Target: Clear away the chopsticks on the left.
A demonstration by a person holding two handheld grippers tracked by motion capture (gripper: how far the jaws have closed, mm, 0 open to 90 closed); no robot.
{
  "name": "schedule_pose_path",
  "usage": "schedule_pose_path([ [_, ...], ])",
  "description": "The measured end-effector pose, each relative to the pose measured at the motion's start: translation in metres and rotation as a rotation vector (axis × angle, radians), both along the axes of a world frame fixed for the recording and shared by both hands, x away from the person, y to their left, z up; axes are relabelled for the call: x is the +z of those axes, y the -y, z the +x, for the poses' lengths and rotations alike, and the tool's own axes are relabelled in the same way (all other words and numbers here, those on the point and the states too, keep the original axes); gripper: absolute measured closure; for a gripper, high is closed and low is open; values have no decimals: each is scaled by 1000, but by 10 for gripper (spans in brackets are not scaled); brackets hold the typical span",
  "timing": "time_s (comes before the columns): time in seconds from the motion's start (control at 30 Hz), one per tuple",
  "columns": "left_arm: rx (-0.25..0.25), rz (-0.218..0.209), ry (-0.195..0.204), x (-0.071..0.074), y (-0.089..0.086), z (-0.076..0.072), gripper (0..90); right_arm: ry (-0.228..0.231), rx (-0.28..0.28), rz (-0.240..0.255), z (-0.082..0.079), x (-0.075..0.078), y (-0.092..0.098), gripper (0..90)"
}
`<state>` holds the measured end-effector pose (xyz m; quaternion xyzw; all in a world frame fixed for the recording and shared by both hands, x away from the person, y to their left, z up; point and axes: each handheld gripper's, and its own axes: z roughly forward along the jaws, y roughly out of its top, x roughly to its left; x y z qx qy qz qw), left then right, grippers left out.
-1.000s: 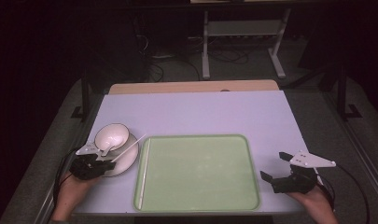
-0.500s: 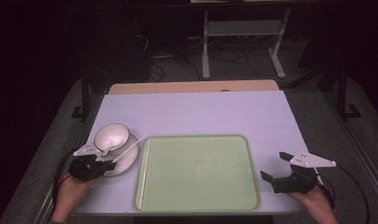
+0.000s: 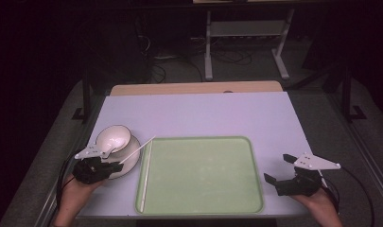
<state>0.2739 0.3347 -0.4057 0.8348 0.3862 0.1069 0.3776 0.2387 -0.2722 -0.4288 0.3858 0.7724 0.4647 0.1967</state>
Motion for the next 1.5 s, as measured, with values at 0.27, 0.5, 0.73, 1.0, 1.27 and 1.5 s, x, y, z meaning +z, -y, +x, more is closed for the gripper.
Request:
schedule_pose_path([
  [0.27,-37,-19,28,9,15,-4,837,1,0,0,0,0,0,0],
  [0.5,-78,-30,36,16,38,-4,837,0,0,0,0,0,0,0],
  [0.73,-101,-28,32,16,58,0,837,1,0,1,0,1,0,0],
  [1.0,-141,-29,34,16,85,5,837,5,2,0,-1,1,-1,0],
  [1.27,-166,-13,17,11,109,13,837,3,1,0,-1,1,0,0],
  [1.5,-161,15,-13,2,127,23,837,1,0,2,0,1,0,0],
])
